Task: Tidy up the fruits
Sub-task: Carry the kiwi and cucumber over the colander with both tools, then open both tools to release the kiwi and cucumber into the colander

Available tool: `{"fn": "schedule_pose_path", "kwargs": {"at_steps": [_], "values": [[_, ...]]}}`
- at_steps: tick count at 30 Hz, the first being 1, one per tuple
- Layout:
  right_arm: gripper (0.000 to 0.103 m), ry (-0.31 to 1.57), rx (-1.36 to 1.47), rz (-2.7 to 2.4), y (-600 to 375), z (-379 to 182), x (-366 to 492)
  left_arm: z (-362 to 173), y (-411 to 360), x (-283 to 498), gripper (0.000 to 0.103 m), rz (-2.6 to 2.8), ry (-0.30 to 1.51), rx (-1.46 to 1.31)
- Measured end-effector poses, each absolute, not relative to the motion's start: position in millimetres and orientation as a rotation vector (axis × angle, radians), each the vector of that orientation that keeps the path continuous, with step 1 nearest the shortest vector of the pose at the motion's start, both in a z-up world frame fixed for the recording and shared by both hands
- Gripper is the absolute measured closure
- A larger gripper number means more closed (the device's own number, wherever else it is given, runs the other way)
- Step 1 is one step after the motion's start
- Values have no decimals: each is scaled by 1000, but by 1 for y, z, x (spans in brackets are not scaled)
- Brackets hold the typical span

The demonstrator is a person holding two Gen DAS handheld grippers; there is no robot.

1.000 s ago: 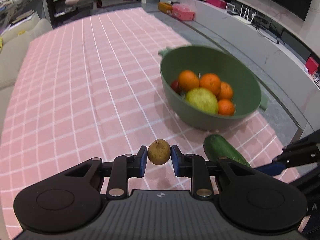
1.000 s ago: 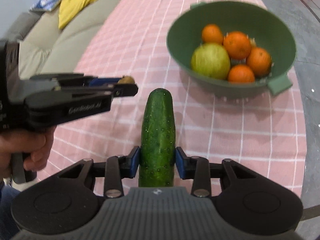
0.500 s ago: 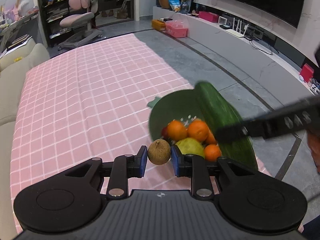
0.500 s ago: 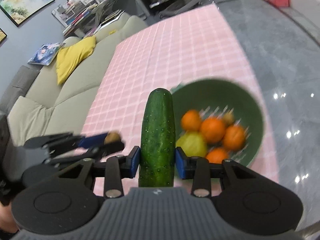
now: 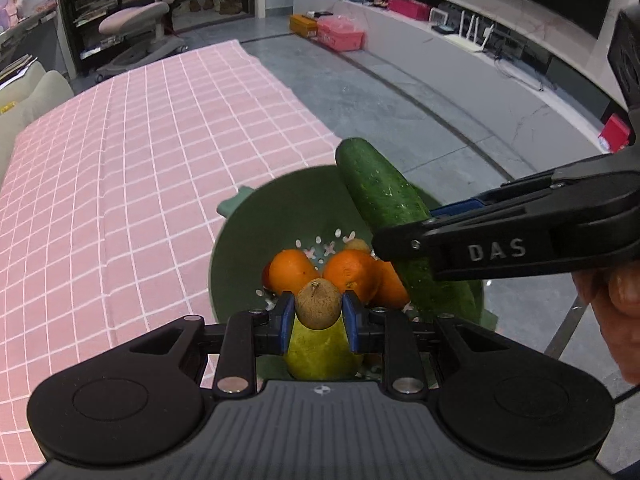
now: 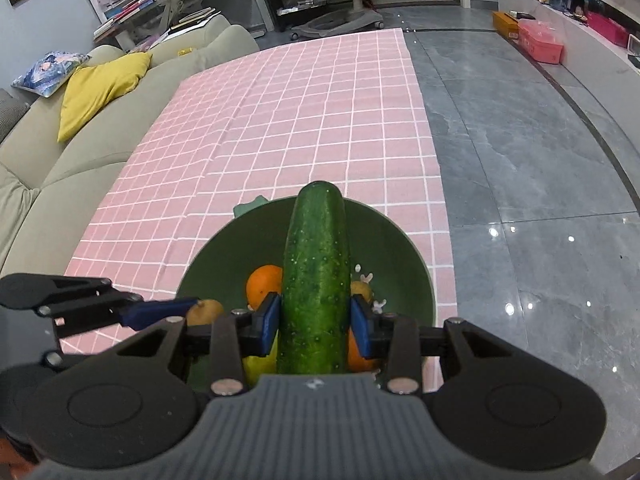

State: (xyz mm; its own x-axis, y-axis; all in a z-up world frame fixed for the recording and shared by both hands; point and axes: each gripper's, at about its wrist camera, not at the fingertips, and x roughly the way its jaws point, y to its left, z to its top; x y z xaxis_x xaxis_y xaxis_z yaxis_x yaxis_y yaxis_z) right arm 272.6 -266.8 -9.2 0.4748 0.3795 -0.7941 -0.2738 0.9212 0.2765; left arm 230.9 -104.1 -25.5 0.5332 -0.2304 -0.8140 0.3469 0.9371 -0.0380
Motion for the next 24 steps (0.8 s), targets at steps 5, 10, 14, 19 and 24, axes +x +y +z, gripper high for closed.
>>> {"fn": "schedule_pose_path", "kwargs": {"at_steps": [5, 10, 14, 19, 24], "values": [[66, 1019, 110, 370, -265, -21, 275, -29, -106, 233, 41, -311, 946, 129], [61, 961, 139, 376, -271, -7, 273, -21, -103, 230, 39, -305, 934, 123], [61, 948, 153, 374, -274, 0, 271, -15, -100, 228, 39, -294, 934, 109], [61, 942, 143, 382, -274, 10, 264, -4, -94, 223, 39, -257, 946, 92], [60, 940, 144, 373, -277, 24, 253, 16, -85, 211, 37, -171, 944, 27]]}}
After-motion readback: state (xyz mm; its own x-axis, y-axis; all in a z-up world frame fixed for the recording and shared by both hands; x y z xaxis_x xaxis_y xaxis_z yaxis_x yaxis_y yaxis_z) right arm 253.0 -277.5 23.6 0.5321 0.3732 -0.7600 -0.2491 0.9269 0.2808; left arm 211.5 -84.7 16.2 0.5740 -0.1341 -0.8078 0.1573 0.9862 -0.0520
